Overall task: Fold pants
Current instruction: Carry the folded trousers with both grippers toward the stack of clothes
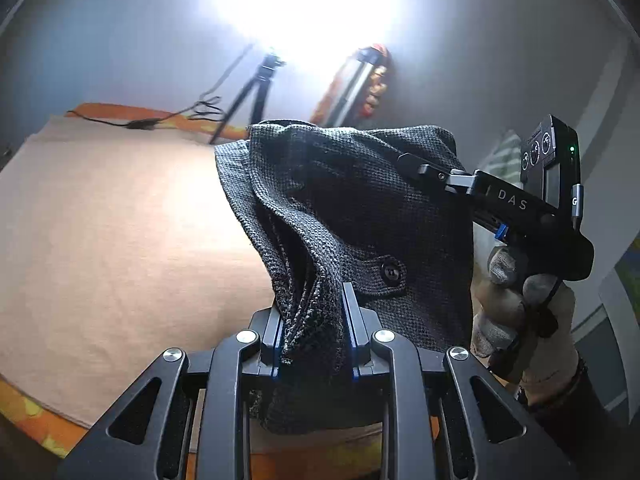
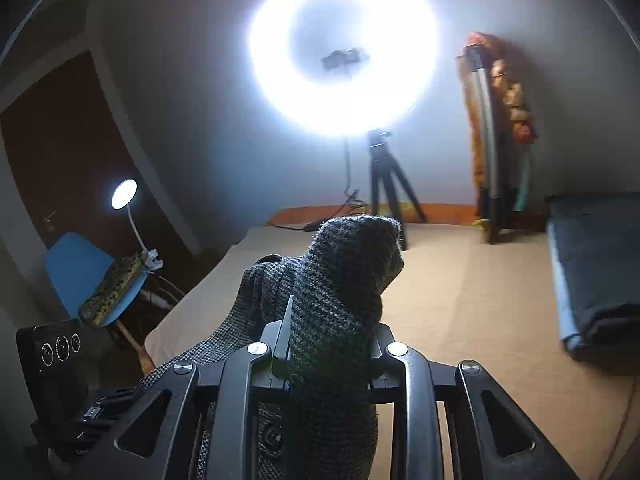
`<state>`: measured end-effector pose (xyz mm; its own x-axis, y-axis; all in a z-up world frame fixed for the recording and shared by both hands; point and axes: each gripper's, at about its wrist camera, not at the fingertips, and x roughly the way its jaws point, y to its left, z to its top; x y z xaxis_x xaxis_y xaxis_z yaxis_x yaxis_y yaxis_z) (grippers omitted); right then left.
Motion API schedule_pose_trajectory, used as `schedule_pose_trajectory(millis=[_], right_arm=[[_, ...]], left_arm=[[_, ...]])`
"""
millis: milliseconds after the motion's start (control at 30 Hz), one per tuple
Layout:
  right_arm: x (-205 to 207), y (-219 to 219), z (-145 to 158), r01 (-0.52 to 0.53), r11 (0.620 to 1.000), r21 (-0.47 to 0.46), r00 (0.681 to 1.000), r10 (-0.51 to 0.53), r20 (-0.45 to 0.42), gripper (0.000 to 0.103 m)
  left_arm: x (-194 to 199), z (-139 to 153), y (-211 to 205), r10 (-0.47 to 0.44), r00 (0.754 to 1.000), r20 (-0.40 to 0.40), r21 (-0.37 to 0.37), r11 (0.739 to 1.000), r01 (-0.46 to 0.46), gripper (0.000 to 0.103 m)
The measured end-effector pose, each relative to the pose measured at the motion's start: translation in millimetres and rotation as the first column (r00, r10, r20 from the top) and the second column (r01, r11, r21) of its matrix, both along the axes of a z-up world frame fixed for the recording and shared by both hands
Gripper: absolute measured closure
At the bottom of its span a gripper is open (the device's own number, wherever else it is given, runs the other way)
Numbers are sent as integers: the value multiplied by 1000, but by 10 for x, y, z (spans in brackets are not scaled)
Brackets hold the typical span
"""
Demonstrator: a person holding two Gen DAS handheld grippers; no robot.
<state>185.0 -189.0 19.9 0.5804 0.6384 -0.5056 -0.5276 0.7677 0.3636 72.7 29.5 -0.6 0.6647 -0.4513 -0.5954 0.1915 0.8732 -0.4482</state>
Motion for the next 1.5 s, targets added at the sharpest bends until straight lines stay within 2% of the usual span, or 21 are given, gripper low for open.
schedule_pose_trajectory(millis=[333, 800, 1233, 1500], right_arm=[[-93, -675, 74, 103, 995, 2, 995, -103, 7, 80], [-40, -1610, 110, 229, 973, 4, 973, -229, 9, 80], [492, -2311, 384, 296, 954, 37, 953, -298, 59, 80], [959, -2561, 438, 308, 951, 31, 949, -309, 62, 80]], left_arm=[[110, 50, -558, -104, 994, 13, -10, 994, 104, 82], [505, 91, -1409, -245, 969, 26, 6, 970, 245, 82], [1140, 317, -2038, -292, 951, 104, 18, 956, 292, 82], [1559, 290, -2253, -283, 952, 119, 15, 959, 283, 82]])
